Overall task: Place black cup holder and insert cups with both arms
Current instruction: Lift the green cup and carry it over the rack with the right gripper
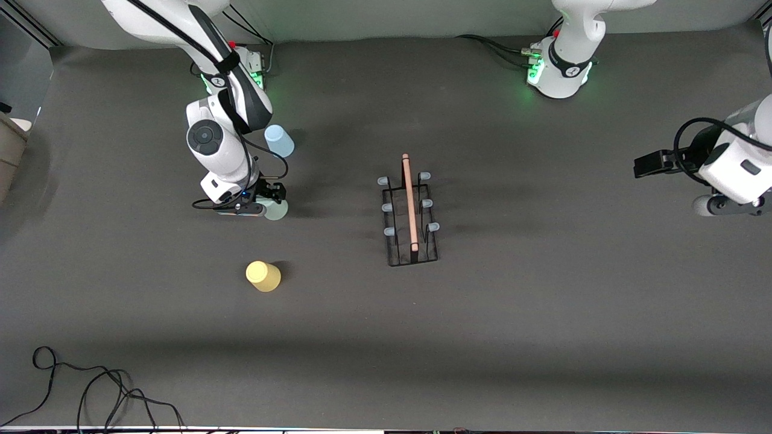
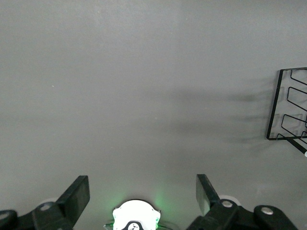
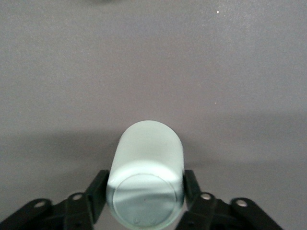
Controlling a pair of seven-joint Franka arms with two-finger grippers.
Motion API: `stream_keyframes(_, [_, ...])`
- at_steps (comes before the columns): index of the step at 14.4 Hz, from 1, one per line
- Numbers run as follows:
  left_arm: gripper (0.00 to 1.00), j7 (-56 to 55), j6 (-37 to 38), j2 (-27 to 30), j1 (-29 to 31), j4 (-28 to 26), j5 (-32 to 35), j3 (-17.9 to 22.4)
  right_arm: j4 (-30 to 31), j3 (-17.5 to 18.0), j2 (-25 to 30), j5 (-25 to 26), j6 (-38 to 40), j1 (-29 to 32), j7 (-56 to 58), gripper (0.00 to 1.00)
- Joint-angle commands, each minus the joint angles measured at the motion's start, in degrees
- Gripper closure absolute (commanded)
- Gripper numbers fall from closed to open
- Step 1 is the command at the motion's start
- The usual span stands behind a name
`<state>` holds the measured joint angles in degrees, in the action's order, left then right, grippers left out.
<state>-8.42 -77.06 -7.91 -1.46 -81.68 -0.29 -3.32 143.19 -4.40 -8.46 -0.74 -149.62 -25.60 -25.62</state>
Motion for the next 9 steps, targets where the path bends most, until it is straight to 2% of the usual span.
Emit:
stream_keyframes(1, [0.01, 2.4, -4.5, 6.2, -3.1, -8.2, -0.1, 4.0, 0.5, -0.3, -0.2, 0.5, -0.7, -0.7, -1.6, 0.72])
stream_keyframes(4, [0.01, 2.4, -10.8, 12.1, -3.3, -17.5, -0.1, 4.1, 0.0, -0.3, 1.8, 0.5, 1.2, -0.7, -1.8, 0.72])
stream_keyframes(6, [0.01, 3.2, -10.6, 12.2, -3.3, -17.8, -0.1, 4.4, -1.8, -0.3, 5.2, 0.5, 5.6, -0.6, -1.5, 0.72])
stream_keyframes(9, [0.01, 4.5, -10.4, 11.7, -3.2, -17.7, -0.1, 4.9, -9.6, -0.2, 8.3, 0.5, 17.6, -0.6, -1.6, 0.72])
